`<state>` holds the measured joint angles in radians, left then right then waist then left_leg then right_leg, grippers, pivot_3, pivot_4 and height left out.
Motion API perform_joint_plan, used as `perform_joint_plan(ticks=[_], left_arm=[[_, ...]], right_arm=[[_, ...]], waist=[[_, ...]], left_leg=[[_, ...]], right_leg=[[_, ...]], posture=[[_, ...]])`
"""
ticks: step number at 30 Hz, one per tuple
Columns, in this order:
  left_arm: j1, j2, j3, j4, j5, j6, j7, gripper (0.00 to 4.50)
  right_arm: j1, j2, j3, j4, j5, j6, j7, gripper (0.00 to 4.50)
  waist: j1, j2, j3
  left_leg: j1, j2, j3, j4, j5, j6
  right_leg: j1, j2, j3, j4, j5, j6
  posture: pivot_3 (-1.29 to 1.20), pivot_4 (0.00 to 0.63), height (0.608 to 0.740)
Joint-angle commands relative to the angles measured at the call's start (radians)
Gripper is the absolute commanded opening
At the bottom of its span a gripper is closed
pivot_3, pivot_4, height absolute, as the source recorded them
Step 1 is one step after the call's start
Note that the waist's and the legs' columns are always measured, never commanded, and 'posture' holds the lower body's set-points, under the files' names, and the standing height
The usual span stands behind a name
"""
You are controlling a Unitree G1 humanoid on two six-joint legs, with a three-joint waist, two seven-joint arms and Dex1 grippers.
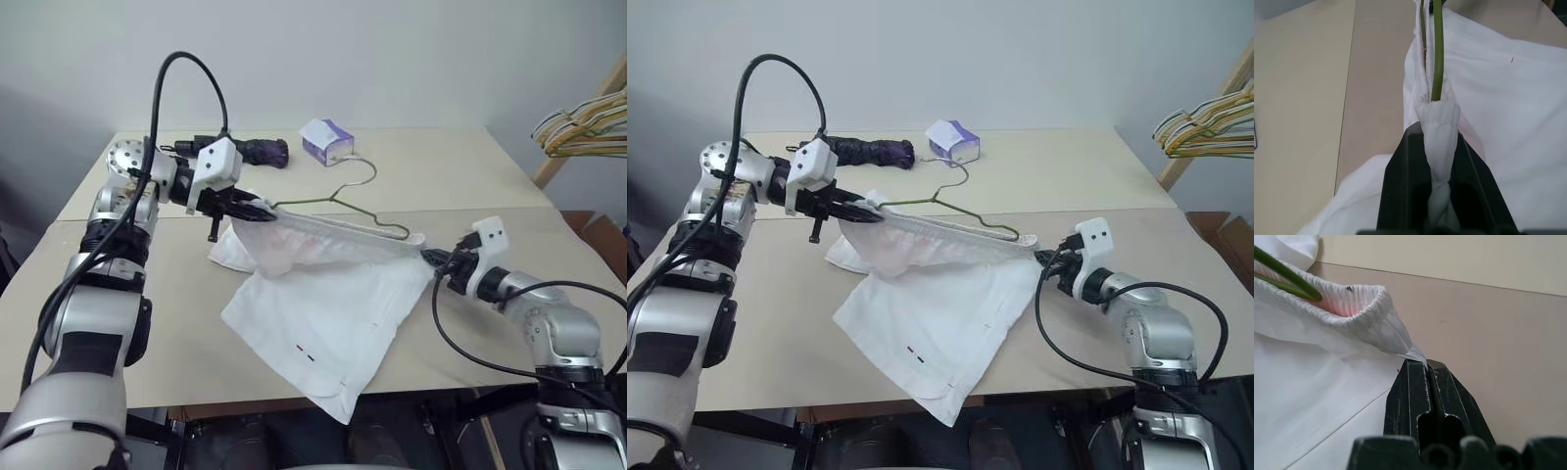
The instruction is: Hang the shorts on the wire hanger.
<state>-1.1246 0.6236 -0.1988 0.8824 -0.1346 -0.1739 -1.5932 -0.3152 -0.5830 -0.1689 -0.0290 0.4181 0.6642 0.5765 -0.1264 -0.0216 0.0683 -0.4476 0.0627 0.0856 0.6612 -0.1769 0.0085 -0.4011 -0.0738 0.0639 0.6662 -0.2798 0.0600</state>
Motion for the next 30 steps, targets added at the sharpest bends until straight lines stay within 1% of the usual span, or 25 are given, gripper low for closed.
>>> perform_joint_plan(ticks=[1, 2, 4, 6, 12, 14, 18, 22, 25, 30], left_arm=[[-0.019, 0.034, 0.029, 0.013, 0.029, -0.023, 0.024, 0.04], [-0.019, 0.031, 0.027, 0.013, 0.037, -0.026, 0.033, 0.04], [-0.02, 0.02, 0.027, 0.007, 0.045, -0.033, 0.05, 0.04], [-0.024, 0.011, 0.028, 0.006, 0.048, -0.037, 0.06, 0.04], [-0.044, -0.03, 0.039, -0.001, 0.039, -0.051, 0.085, 0.04], [-0.051, -0.043, 0.049, -0.005, 0.027, -0.035, 0.09, 0.04], [-0.059, -0.055, 0.038, -0.005, 0.059, -0.067, 0.109, 0.04], [-0.055, -0.07, 0.061, -0.012, 0.032, -0.052, 0.093, 0.04], [-0.043, -0.07, 0.074, -0.044, 0.002, -0.035, 0.058, 0.04], [-0.024, -0.066, 0.075, -0.064, 0.008, -0.035, 0.058, 0.04]], right_arm=[[0.007, -0.09, -0.055, -0.036, -0.05, -0.05, -0.002, 0.01], [0.008, -0.114, -0.042, -0.066, -0.063, -0.068, 0.015, 0.01], [0.005, -0.195, 0.02, -0.151, -0.129, -0.119, 0.054, 0.01], [-0.006, -0.237, 0.05, -0.188, -0.155, -0.14, 0.069, 0.01], [-0.171, -0.394, 0.192, -0.265, -0.321, -0.236, 0.152, 0.01], [-0.214, -0.429, 0.228, -0.286, -0.337, -0.237, 0.207, 0.01], [-0.35, -0.426, 0.277, -0.324, -0.357, -0.254, 0.271, 0.01], [-0.369, -0.451, 0.331, -0.331, -0.423, -0.287, 0.328, 0.01], [-0.368, -0.433, 0.362, -0.306, -0.474, -0.296, 0.325, 0.01], [-0.38, -0.402, 0.378, -0.292, -0.517, -0.308, 0.317, 0.01]], waist=[[0.0, 0.0, 0.0], [0.0, 0.0, 0.0], [0.0, 0.0, 0.0], [0.001, 0.0, 0.0], [-0.004, 0.0, 0.0], [-0.004, 0.0, 0.0], [-0.012, 0.0, 0.0], [-0.016, 0.0, 0.0], [-0.022, 0.0, 0.0], [-0.03, 0.0, 0.0]], left_leg=[[0.0, 0.0, 0.0, 0.0, 0.0, 0.0], [0.0, 0.0, 0.0, 0.0, 0.0, 0.0], [0.0, 0.0, 0.0, 0.0, 0.0, 0.0], [0.0, 0.0, 0.0, 0.0, 0.0, 0.0], [0.0, 0.0, 0.002, 0.0, 0.0, 0.0], [0.0, 0.0, 0.002, 0.0, 0.0, 0.0], [-0.001, 0.0, 0.002, 0.0, 0.0, 0.0], [-0.001, 0.0, 0.002, 0.0, 0.0, 0.0], [-0.002, -0.001, 0.002, 0.0, 0.0, 0.0], [-0.002, 0.0, 0.002, 0.0, 0.0, 0.0]], right_leg=[[0.0, 0.0, 0.0, 0.0, 0.0, 0.0], [0.0, 0.0, 0.0, 0.0, 0.0, 0.0], [0.0, 0.0, 0.0, 0.0, 0.0, 0.0], [0.0, 0.0, 0.0, 0.0, 0.0, 0.0], [-0.001, 0.0, 0.001, 0.0, 0.0, 0.0], [-0.002, 0.0, 0.001, -0.001, 0.0, 0.0], [-0.002, -0.001, 0.001, 0.0, 0.0, 0.0], [-0.002, -0.001, 0.001, -0.001, 0.0, 0.0], [-0.002, -0.001, 0.001, -0.001, 0.0, 0.0], [-0.002, -0.001, 0.001, 0.0, 0.0, 0.0]], posture=[[-0.11, 0.0, 0.74], [-0.11, 0.0, 0.74], [-0.12, 0.0, 0.74], [-0.12, 0.0, 0.74], [-0.14, 0.0, 0.74], [-0.15, 0.0, 0.74], [-0.15, 0.0, 0.74], [-0.15, 0.0, 0.74], [-0.15, 0.0, 0.74], [-0.14, 0.0, 0.74]])
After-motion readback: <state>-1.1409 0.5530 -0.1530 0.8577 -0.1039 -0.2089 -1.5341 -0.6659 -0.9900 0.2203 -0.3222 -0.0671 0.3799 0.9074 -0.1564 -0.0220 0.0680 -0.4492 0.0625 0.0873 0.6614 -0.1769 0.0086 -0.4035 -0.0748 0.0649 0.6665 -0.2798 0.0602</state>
